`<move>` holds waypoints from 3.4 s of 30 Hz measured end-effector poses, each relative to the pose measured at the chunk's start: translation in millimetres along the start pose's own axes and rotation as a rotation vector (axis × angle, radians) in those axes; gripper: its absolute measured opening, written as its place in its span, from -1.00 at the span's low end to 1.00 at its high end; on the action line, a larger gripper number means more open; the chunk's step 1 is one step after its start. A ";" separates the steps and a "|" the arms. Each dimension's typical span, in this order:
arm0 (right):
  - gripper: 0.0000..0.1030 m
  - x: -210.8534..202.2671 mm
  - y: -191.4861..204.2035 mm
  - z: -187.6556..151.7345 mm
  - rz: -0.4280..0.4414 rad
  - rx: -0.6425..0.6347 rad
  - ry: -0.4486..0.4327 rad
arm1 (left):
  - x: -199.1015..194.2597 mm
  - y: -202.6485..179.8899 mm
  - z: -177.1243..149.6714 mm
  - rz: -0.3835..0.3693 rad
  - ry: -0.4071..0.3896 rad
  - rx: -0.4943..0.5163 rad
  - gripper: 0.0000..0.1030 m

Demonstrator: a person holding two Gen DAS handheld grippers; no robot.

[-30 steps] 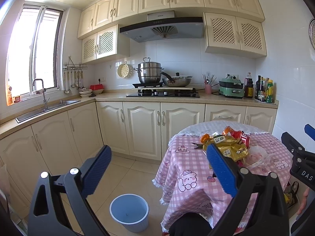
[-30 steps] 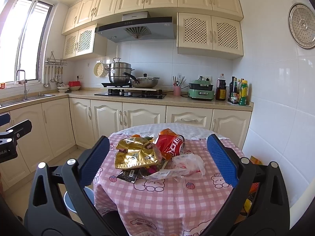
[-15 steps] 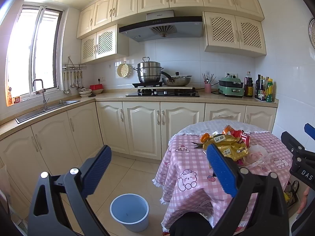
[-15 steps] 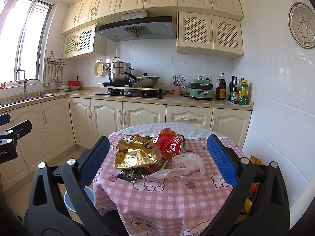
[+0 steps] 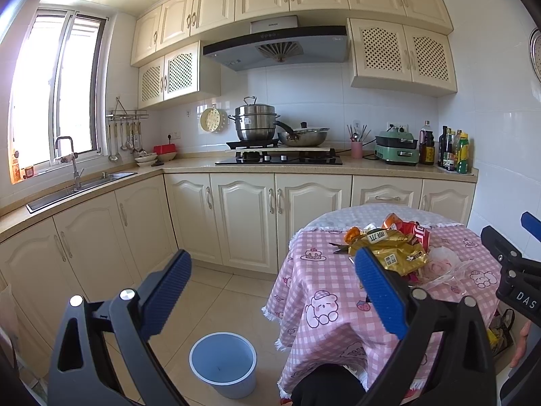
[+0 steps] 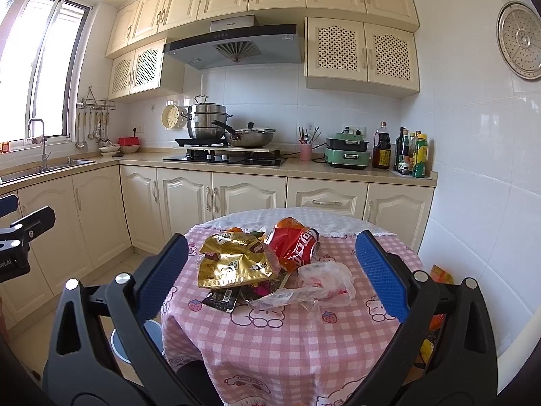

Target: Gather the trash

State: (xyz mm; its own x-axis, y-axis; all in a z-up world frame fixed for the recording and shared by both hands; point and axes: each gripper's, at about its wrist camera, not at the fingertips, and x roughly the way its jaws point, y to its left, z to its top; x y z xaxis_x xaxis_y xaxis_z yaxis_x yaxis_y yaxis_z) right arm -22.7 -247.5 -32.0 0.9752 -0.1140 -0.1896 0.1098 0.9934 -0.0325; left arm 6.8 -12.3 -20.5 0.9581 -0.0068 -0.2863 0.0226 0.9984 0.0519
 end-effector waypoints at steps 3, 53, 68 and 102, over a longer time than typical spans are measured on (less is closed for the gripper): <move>0.88 3.3 -0.3 -0.9 0.000 0.000 0.005 | 3.2 -0.1 -0.5 -0.003 0.010 0.006 0.85; 0.88 136.8 -141.4 -67.7 -0.115 0.429 0.252 | 222.7 -181.8 -44.8 -0.491 0.351 0.403 -0.44; 0.88 204.9 -141.4 -80.7 0.038 0.482 0.551 | 206.1 -128.0 -9.6 -0.541 0.240 0.088 -0.95; -0.64 177.6 114.2 29.4 0.451 0.119 0.228 | 159.7 81.3 -9.7 -0.312 0.090 -0.209 -0.98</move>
State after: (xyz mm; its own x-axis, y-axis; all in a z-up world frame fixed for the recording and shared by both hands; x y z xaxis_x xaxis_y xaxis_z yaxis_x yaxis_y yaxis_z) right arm 168.7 -154.0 -40.5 0.8654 0.3393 -0.3687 -0.2776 0.9373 0.2108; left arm 158.8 68.2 -71.3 0.8852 -0.3166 -0.3408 0.2416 0.9390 -0.2448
